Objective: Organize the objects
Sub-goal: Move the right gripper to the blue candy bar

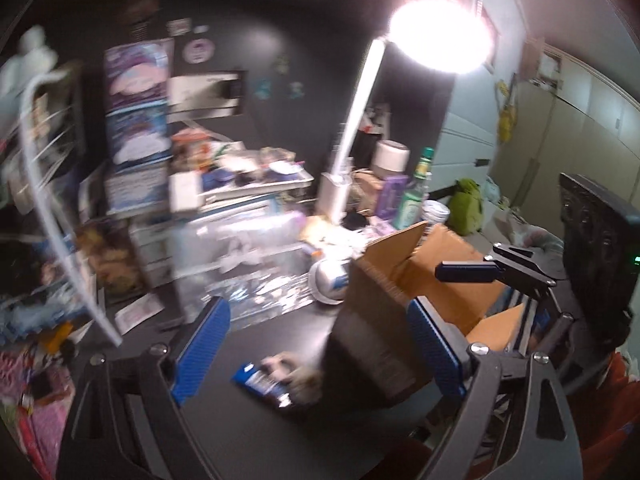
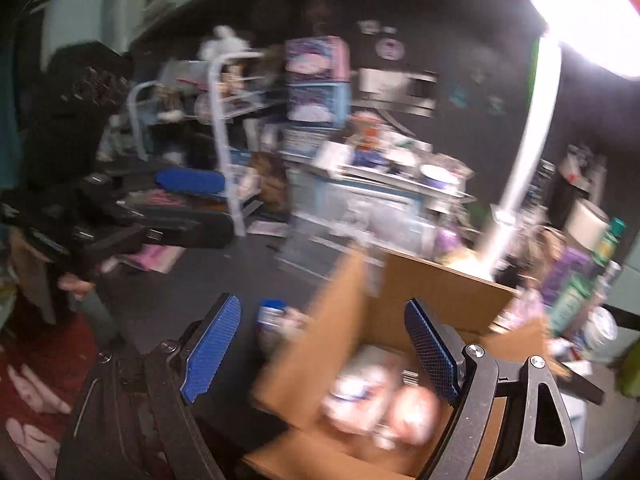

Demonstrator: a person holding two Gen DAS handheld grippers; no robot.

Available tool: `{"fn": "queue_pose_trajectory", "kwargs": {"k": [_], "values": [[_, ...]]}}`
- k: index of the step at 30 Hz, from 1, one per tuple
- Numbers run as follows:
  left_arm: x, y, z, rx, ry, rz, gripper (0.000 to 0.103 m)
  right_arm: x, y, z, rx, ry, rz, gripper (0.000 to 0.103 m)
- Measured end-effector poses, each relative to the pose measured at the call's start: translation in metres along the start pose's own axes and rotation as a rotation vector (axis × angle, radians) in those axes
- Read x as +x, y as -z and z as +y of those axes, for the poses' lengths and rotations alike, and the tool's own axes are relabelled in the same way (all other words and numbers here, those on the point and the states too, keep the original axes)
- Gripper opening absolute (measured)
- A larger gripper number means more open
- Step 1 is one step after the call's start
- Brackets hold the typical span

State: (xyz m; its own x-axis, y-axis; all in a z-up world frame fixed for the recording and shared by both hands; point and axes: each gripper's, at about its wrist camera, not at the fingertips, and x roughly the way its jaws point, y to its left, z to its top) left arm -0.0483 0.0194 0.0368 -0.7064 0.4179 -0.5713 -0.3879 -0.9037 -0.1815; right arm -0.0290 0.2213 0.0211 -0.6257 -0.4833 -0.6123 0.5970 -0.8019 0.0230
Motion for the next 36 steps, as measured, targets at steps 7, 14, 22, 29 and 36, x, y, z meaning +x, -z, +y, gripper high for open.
{"fn": "queue_pose_trajectory", "kwargs": {"k": [7, 14, 22, 29, 36], "values": [[-0.020, 0.047, 0.058, -0.079, -0.067, -0.007, 0.088, 0.053, 0.003, 0.065, -0.014, -0.130, 0.044, 0.083], [-0.018, 0.084, 0.089, -0.120, -0.084, 0.024, 0.088, 0.132, 0.047, 0.076, 0.078, -0.162, 0.200, 0.070], [-0.013, 0.100, 0.101, -0.133, -0.091, 0.050, 0.088, 0.186, 0.068, 0.056, 0.080, -0.019, 0.277, 0.044], [-0.012, 0.101, 0.108, -0.145, -0.095, 0.052, 0.088, 0.205, 0.070, 0.046, 0.074, 0.020, 0.327, 0.037], [-0.012, 0.102, 0.108, -0.143, -0.099, 0.058, 0.088, 0.212, 0.075, 0.047, 0.016, 0.107, 0.348, 0.025]]}}
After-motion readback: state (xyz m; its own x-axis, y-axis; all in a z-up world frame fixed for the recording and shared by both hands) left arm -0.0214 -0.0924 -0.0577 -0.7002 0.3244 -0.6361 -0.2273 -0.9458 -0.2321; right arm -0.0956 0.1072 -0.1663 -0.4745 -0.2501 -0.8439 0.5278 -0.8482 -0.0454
